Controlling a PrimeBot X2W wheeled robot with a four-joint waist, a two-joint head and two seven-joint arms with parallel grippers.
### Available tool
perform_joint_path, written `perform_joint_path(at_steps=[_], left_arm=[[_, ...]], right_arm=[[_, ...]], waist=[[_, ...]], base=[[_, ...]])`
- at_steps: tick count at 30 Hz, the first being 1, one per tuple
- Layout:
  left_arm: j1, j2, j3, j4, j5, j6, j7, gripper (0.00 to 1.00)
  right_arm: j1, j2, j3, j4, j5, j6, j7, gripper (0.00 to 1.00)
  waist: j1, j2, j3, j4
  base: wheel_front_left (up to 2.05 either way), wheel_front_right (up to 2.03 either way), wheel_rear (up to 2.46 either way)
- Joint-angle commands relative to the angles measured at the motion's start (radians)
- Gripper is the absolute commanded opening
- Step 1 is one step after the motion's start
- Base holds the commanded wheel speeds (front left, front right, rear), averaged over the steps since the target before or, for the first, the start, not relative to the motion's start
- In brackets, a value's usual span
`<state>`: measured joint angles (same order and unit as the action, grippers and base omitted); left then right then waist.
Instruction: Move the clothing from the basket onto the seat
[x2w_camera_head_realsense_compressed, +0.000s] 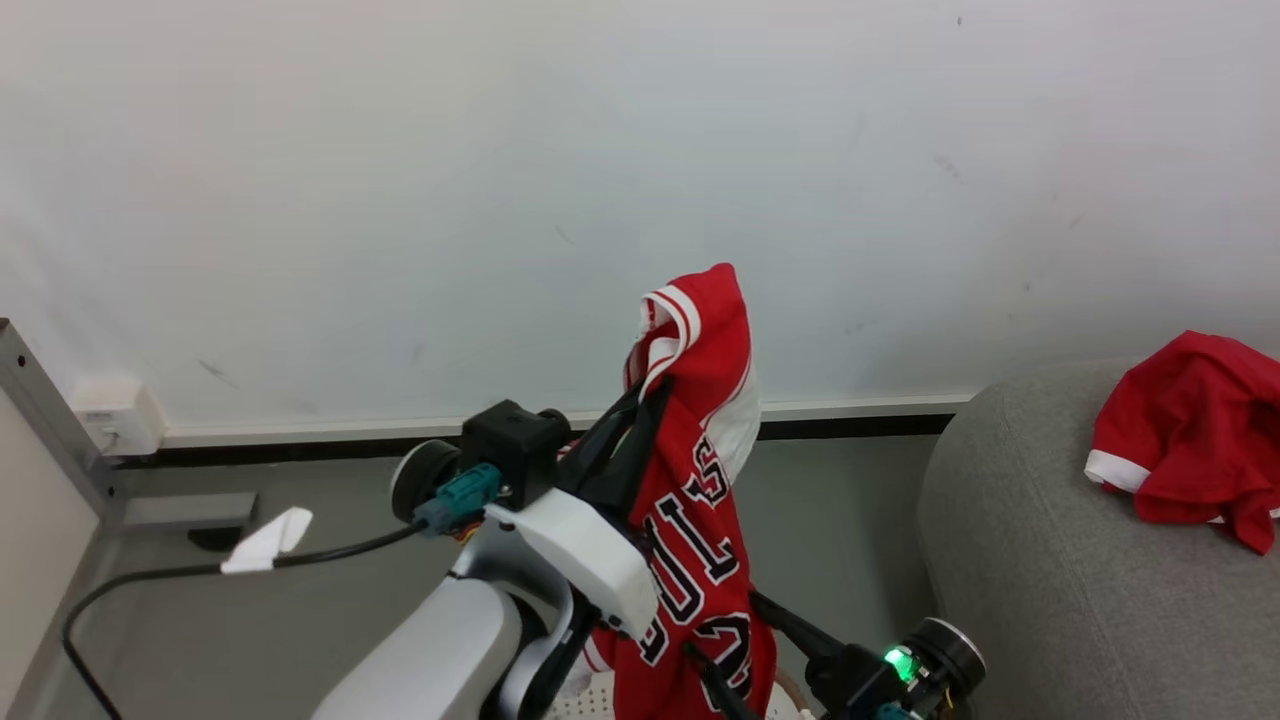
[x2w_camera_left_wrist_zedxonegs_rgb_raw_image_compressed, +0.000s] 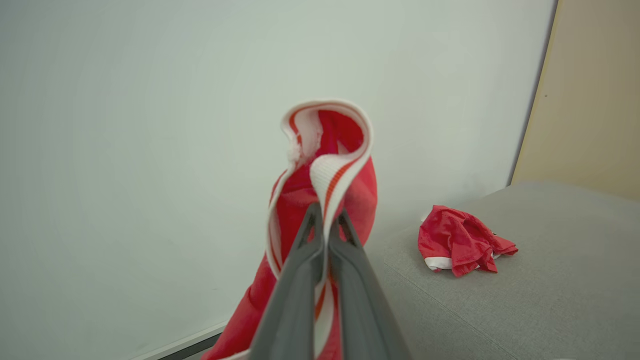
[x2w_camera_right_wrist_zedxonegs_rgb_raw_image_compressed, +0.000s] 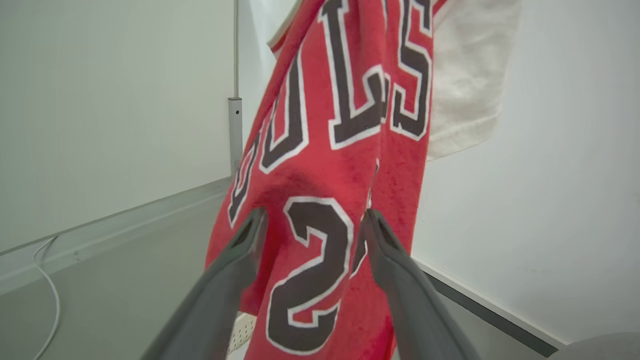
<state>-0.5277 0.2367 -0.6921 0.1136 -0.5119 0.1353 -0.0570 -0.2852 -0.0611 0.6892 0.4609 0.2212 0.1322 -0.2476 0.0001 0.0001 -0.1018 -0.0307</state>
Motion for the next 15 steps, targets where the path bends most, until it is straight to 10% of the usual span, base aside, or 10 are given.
perform_joint_path(at_steps=[1,6,7,8,9,15], left_arm=[[-0.015,-0.009,-0.008,0.002,0.008,-0.006,0.002,0.00],[-0.030,-0.038,-0.032,0.004,0.006,-0.018,0.006,0.00],[-0.030,-0.045,-0.037,0.005,0.001,-0.019,0.008,0.00],[-0.032,-0.050,-0.041,0.006,-0.003,-0.021,0.009,0.00],[-0.035,-0.054,-0.044,0.008,-0.004,-0.023,0.008,0.00],[-0.028,-0.049,-0.038,0.031,-0.010,-0.017,-0.005,0.00]], right_arm=[[-0.042,0.002,0.009,0.044,-0.014,-0.003,-0.008,1.00],[-0.109,0.012,0.026,0.153,-0.025,-0.003,-0.011,1.00],[-0.117,0.014,0.040,0.164,-0.001,-0.003,-0.013,0.80],[-0.127,0.013,0.049,0.170,0.020,-0.003,-0.014,0.12],[-0.137,0.012,0.058,0.168,0.047,-0.003,-0.016,0.00],[-0.139,0.010,0.031,0.125,0.134,-0.003,-0.018,0.00]], waist=[[-0.0001,-0.0001,0.003,0.011],[-0.0001,-0.0001,0.004,0.032],[-0.0001,-0.0001,0.003,0.036],[-0.0001,-0.0001,0.003,0.041],[-0.0001,-0.0001,0.003,0.047],[-0.0001,-0.0001,0.002,0.056]], base=[[0.00,0.00,0.00],[0.00,0.00,0.00],[0.00,0.00,0.00],[0.00,0.00,0.00],[0.00,0.00,0.00],[0.00,0.00,0.00]])
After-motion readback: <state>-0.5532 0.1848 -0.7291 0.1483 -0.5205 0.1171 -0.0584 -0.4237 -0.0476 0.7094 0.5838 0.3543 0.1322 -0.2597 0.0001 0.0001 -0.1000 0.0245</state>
